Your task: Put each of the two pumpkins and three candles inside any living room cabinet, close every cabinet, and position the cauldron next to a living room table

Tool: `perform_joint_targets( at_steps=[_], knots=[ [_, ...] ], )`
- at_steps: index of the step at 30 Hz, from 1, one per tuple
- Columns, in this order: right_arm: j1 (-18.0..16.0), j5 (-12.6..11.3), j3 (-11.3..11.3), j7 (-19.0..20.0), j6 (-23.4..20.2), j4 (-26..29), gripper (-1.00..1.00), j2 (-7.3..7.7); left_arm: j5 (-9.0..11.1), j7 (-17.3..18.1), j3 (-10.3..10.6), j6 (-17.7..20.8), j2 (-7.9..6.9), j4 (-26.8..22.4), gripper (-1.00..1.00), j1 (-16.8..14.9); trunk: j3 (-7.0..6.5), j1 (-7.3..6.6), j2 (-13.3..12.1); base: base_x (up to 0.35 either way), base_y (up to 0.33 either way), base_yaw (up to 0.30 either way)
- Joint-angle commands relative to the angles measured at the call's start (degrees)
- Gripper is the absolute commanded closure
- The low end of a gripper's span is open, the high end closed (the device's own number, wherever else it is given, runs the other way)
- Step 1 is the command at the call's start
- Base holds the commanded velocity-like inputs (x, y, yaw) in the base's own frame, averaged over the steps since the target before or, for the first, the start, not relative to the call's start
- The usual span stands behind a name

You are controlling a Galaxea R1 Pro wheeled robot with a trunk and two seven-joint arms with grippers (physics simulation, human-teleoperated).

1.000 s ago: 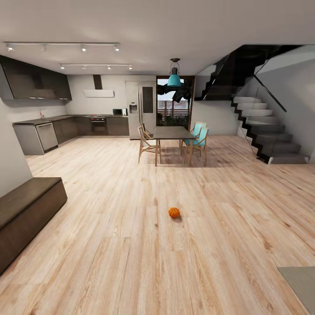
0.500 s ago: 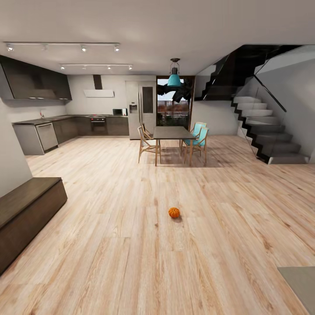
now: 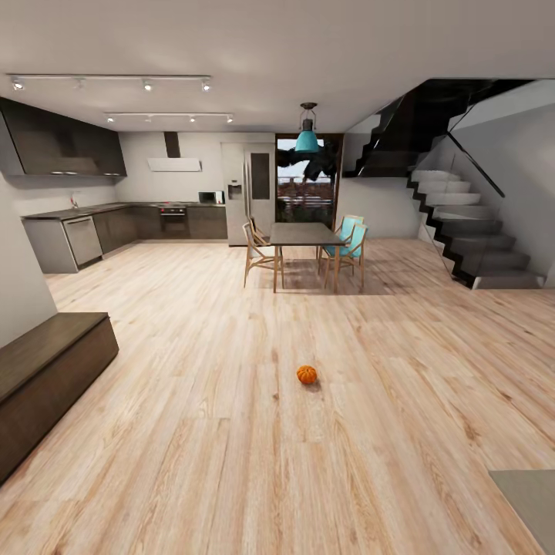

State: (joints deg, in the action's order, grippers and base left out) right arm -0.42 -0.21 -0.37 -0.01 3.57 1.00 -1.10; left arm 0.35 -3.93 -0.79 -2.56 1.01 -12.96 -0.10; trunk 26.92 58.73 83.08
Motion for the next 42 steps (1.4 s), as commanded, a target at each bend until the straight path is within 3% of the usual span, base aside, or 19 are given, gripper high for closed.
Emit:
perform_joint_targets(
  at_steps=[1, 4, 9, 12, 15, 19, 25, 36, 42],
  knots=[
    [-0.64, -0.05, -0.03, 0.04, -0.08, 1.23, -1.0, -0.02, 0.01, -0.98, 0.0, 1.7, -0.11, -1.94, -1.0, -0.02, 0.01, 0.0, 0.0, 0.0, 0.0, 0.0],
    [-3.57, -0.2, -0.05, 0.08, -2.03, 5.72, -1.0, -0.08, 0.0, -2.68, 0.0, 4.92, -0.26, -7.55, -1.0, -0.16, 0.01, 0.0, 0.0, 0.0, 0.0, 0.0],
    [-9.76, -0.37, -0.2, -0.28, -11.59, 16.75, -1.0, -0.64, 0.09, -3.31, -0.07, 10.97, -0.08, -17.99, -1.0, -1.74, 0.01, 0.0, 0.0, 0.0, 0.0, 0.0],
    [-11.92, -0.62, -0.5, -1.54, -16.52, 23.63, -1.0, -1.41, 0.15, -3.35, -0.15, 13.73, 0.24, -20.11, -1.0, -4.77, 0.01, 0.0, 0.0, 0.0, 0.0, 0.0],
    [-13.69, -1.95, -0.56, -3.43, -21.06, 26.47, -1.0, -2.75, 0.23, -3.3, -0.16, 16.26, 0.43, -20.62, -1.0, -7.44, 0.01, 0.0, 0.0, 0.0, 0.0, 0.0],
    [-14.55, -3.23, -0.5, -4.86, -23.52, 27.41, -1.0, -3.39, 0.19, -3.04, -0.17, 19.71, 1.27, -21.03, -1.0, -9.12, 0.01, 0.0, 0.0, 0.0, 0.0, 0.0],
    [-14.85, -3.85, -0.56, -5.13, -25.17, 27.66, -1.0, -3.56, 0.18, -3.15, -0.13, 21.36, 3.25, -24.85, -1.0, -9.62, 0.01, 0.0, 0.0, 0.0, 0.0, 0.0],
    [-14.87, -3.78, -0.51, -5.18, -31.71, 28.06, -1.0, -4.53, 0.25, -2.91, -0.16, 21.07, 3.58, -25.36, -1.0, -9.66, 0.01, 0.0, 0.0, 0.089, 0.012, 0.0],
    [-14.86, -3.76, -0.58, -5.21, -32.74, 28.0, -1.0, -4.62, 0.26, -2.85, -0.02, 20.92, 3.64, -25.3, -1.0, -9.66, 0.01, 0.0, 0.0, 0.014, 0.003, 0.0]
  ],
)
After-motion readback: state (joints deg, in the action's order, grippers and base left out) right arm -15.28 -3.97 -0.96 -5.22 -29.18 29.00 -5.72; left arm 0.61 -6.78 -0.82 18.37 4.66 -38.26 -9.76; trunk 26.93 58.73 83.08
